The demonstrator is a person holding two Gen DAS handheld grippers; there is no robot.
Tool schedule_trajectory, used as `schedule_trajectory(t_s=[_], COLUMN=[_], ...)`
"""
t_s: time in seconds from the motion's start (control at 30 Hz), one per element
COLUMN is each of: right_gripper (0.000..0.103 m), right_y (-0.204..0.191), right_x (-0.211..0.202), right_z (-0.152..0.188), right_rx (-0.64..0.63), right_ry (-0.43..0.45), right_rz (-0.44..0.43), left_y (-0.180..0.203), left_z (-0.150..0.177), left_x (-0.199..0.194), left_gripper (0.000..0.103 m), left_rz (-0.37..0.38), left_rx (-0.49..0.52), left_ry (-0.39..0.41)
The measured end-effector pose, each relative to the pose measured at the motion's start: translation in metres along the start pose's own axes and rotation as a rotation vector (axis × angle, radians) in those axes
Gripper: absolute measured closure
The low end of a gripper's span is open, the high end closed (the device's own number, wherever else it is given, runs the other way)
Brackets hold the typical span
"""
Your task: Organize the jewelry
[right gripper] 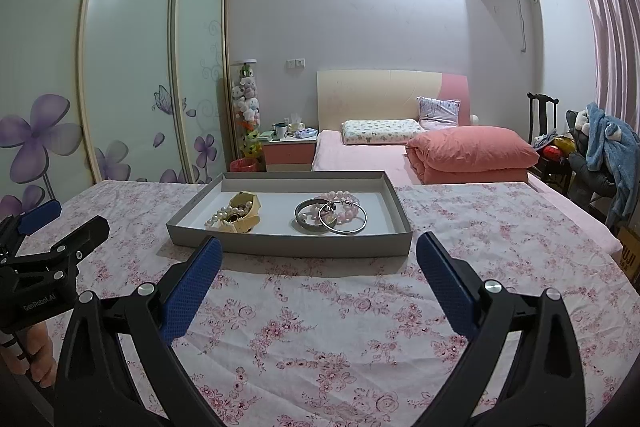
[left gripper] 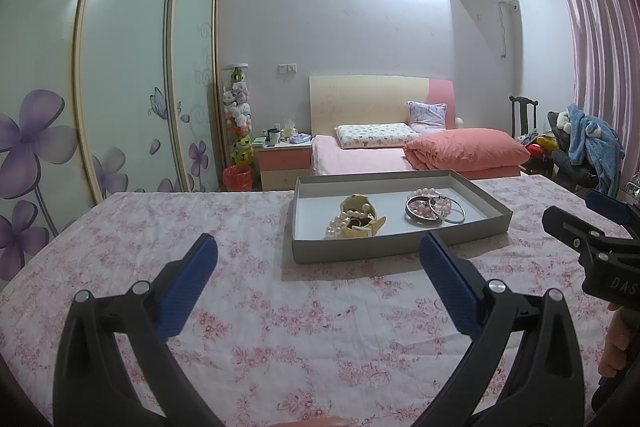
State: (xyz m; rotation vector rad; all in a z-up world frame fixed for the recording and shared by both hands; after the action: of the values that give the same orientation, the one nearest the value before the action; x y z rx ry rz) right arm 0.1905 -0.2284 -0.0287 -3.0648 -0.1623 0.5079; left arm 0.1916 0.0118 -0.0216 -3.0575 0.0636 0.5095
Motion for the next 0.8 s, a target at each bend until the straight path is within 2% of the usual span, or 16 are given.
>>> schedule_trajectory(t_s=[0.8], right_gripper=[0.006], right_y=[0.0015], right_x=[0.0005], right_z=[-0.0015], right_rx=[0.001], right_ry=[-0.001], right_rz=[0.0], left_y=[0.0013], left_z=[0.0042], left_x=[-0.0007], left_gripper=[0.004], left_rz=[0.002], left_rx=[-0.001], left_ry=[-0.004])
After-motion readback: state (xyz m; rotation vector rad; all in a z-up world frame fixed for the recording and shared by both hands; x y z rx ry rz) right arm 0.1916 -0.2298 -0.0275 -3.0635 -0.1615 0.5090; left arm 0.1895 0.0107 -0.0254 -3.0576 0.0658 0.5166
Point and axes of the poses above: each gripper's, at about its wrist camera, not at the fingertips, and x roughly the way its jaws point, y to its right, z to its underside, the point moved 7 cm from there along x, roughly the way its jaws point, and after that the axes turned 3 degrees about z, right-handed, at the moved point
